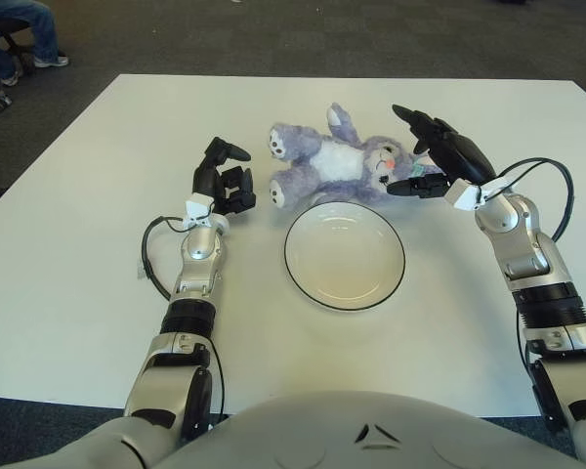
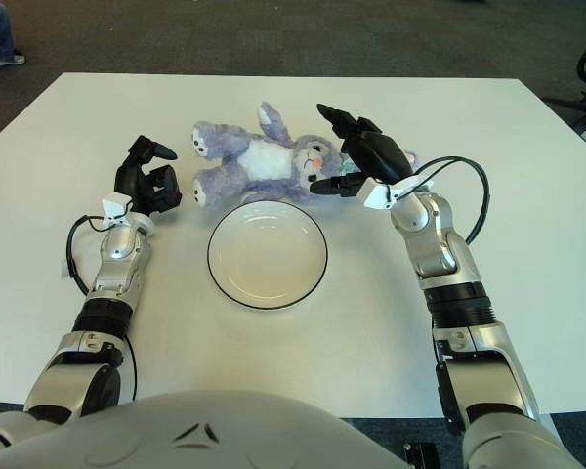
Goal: Put the doll into the plate.
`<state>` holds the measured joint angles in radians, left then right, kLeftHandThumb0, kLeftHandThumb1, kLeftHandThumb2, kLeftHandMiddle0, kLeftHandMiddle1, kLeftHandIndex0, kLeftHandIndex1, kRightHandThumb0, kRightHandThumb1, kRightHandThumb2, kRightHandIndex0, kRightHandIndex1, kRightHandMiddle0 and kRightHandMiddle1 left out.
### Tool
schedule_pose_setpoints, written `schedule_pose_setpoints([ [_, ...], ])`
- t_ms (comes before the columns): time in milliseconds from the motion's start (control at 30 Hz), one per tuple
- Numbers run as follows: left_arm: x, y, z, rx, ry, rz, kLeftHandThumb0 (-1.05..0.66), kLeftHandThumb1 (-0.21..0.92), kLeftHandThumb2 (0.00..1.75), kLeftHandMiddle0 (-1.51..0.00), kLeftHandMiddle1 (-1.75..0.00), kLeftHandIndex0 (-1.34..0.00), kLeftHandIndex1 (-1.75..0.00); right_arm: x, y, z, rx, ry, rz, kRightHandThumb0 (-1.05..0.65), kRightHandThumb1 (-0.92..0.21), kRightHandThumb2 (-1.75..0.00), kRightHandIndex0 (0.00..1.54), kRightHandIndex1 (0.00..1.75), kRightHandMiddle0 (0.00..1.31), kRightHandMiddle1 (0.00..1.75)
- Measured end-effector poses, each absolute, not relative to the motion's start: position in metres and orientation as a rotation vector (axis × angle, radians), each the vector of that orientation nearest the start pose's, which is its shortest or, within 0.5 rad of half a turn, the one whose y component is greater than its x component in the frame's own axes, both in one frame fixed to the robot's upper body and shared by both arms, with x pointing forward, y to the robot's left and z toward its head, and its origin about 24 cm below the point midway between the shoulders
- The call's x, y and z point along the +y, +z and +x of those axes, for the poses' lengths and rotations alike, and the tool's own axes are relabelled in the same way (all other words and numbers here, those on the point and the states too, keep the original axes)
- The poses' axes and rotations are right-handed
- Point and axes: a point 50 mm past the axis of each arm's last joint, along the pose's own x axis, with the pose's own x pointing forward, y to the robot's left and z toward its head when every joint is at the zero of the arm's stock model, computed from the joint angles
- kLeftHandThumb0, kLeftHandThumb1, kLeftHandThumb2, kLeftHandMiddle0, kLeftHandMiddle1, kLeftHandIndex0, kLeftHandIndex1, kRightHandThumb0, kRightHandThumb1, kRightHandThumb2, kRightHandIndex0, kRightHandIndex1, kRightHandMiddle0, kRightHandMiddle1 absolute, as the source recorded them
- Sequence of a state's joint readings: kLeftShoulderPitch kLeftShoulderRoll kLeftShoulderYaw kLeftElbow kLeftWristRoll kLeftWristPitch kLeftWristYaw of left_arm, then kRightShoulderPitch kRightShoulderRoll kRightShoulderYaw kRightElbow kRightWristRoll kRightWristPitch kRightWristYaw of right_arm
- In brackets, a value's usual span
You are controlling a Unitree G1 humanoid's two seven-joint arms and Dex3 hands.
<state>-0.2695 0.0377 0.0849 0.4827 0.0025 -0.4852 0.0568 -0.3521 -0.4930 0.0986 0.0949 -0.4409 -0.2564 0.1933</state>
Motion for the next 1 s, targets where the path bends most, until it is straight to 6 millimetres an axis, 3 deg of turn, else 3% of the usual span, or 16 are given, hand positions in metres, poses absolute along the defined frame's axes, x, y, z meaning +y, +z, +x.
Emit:
schedule_pose_setpoints([
  [33, 0.161, 0.048, 0.296, -0.265, 0.070, 0.021, -0.43, 0.48, 1.11, -1.19, -1.75, -0.48, -1.75, -0.176, 0.137, 0.306, -0.399, 0.334, -0.991, -0.93, -0.86, -0.10, 0.00, 1.09, 0.00, 0.30],
  [67, 0.161, 0.047, 0.296, -0.265, 0.070, 0.020, -0.43, 0.49, 1.10, -1.19, -1.75, -0.48, -1.75, -0.175, 0.138, 0.307, -0.394, 0.344, -0.990, -0.93, -0.85, -0.10, 0.00, 0.80, 0.00, 0.29],
  [133, 0.161, 0.047, 0.295, -0.264, 0.069, 0.017, -0.43, 0.49, 1.10, -1.19, -1.75, -0.47, -1.75, -0.173, 0.139, 0.309, -0.377, 0.369, -0.991, -0.92, -0.85, -0.10, 0.00, 0.47, 0.00, 0.28],
  [300, 0.160, 0.048, 0.295, -0.267, 0.063, 0.014, -0.42, 0.50, 1.08, -1.19, -1.75, -0.46, -1.75, -0.168, 0.142, 0.314, -0.347, 0.421, -0.998, -0.94, -0.83, -0.09, 0.00, 0.10, 0.00, 0.23],
  [700, 0.159, 0.048, 0.295, -0.258, 0.061, 0.016, -0.42, 0.50, 1.08, -1.18, -1.75, -0.46, -1.75, -0.163, 0.142, 0.321, -0.297, 0.516, -0.991, -0.97, -0.83, -0.09, 0.00, 0.00, 0.00, 0.13],
  [1000, 0.158, 0.048, 0.295, -0.257, 0.061, 0.013, -0.42, 0.50, 1.08, -1.18, -1.75, -0.47, -1.75, -0.163, 0.139, 0.322, -0.274, 0.550, -0.981, -0.93, -0.81, -0.09, 0.02, 0.01, 0.00, 0.19],
])
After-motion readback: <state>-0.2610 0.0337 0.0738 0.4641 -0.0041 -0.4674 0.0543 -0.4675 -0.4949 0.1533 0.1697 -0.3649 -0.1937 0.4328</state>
